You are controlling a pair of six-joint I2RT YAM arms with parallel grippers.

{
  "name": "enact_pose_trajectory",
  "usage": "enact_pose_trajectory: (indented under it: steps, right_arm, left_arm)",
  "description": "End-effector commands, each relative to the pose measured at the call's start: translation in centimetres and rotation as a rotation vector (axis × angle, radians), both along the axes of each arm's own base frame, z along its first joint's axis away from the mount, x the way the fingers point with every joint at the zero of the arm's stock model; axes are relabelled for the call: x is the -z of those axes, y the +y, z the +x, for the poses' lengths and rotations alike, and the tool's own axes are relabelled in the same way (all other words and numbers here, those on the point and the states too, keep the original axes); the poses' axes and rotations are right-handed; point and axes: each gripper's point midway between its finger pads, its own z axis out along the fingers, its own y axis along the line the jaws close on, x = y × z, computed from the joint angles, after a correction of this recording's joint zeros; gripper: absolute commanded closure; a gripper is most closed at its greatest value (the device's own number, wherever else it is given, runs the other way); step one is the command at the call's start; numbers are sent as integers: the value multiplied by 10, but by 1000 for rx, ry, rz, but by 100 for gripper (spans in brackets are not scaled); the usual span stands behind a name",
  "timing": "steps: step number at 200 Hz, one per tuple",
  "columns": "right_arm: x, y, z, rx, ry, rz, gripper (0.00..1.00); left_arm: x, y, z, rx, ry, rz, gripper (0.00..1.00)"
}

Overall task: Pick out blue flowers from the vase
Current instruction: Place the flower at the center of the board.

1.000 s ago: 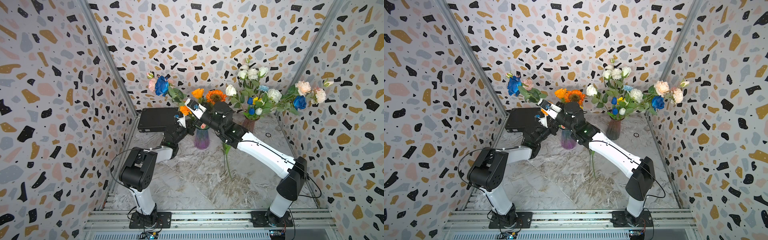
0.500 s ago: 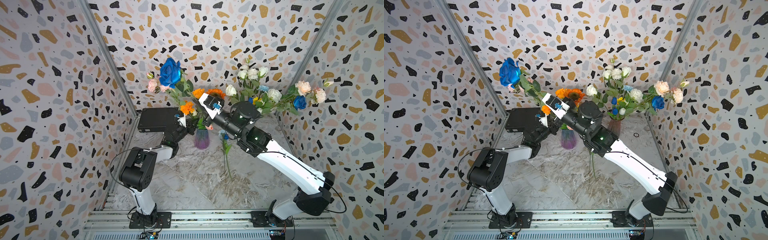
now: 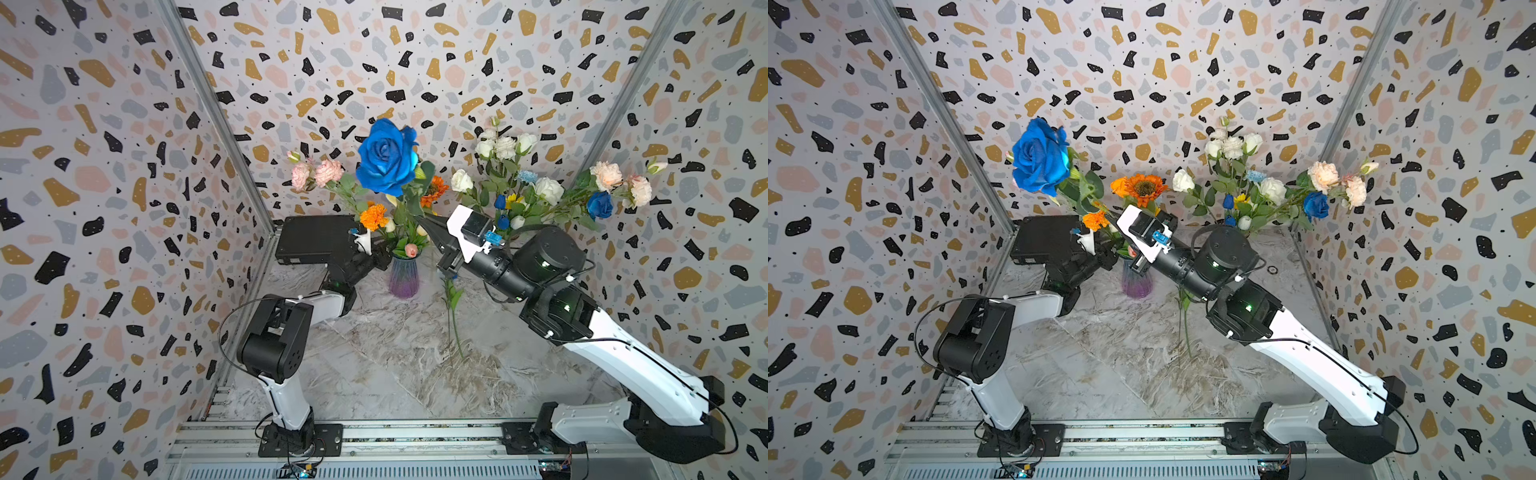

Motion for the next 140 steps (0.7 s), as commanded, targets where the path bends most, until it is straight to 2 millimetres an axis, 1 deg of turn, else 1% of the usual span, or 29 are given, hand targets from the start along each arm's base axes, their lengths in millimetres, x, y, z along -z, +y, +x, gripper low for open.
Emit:
enact_pose_trajectory:
  steps: [1, 21, 34, 37, 43, 50, 51, 52, 61, 62, 64, 72, 74, 77, 108, 140]
  right_arm:
    - [-20, -21, -13, -11, 31, 61, 100]
    - [-7, -31, -1, 65, 115, 46, 100]
    - [11, -38, 14, 149, 182, 26, 100]
    - [22, -39, 18, 173, 210, -3, 100]
    - [37, -41, 25, 214, 246, -31, 100]
    - [59, -45, 35, 281, 300, -67, 100]
    - [59, -45, 35, 281, 300, -67, 100]
    - [65, -45, 37, 293, 311, -77, 100]
    - [90, -51, 48, 368, 359, -108, 100]
    - [90, -52, 49, 374, 364, -103, 100]
    - [97, -52, 51, 388, 373, -115, 100]
    - [112, -58, 56, 427, 406, -122, 100]
    - [112, -59, 56, 430, 411, -115, 100]
    - [120, -61, 59, 445, 429, -121, 100]
    - [148, -91, 76, 526, 578, -72, 100]
    - [177, -125, 97, 609, 724, -45, 100]
  left_arm:
    - [-7, 0, -6, 11, -16, 21, 54]
    - [-11, 4, -9, -4, -25, 32, 45]
    - [-15, 6, -12, -9, -31, 37, 39]
    - [-16, 6, -12, -8, -31, 38, 37]
    - [-19, 6, -13, -7, -35, 39, 35]
    - [-23, 6, -15, -4, -40, 37, 32]
    - [-24, 6, -15, -3, -41, 38, 32]
    - [-24, 5, -15, -1, -40, 37, 31]
    - [-30, 5, -18, 6, -48, 36, 29]
    - [-30, 5, -18, 7, -49, 36, 29]
    - [-32, 5, -19, 8, -52, 37, 28]
    - [-36, 5, -20, 8, -57, 38, 27]
    - [-37, 5, -20, 8, -59, 37, 26]
    - [-39, 5, -21, 7, -62, 39, 26]
    - [-52, 7, -31, 12, -80, 52, 23]
    - [-60, 13, -45, 2, -100, 78, 22]
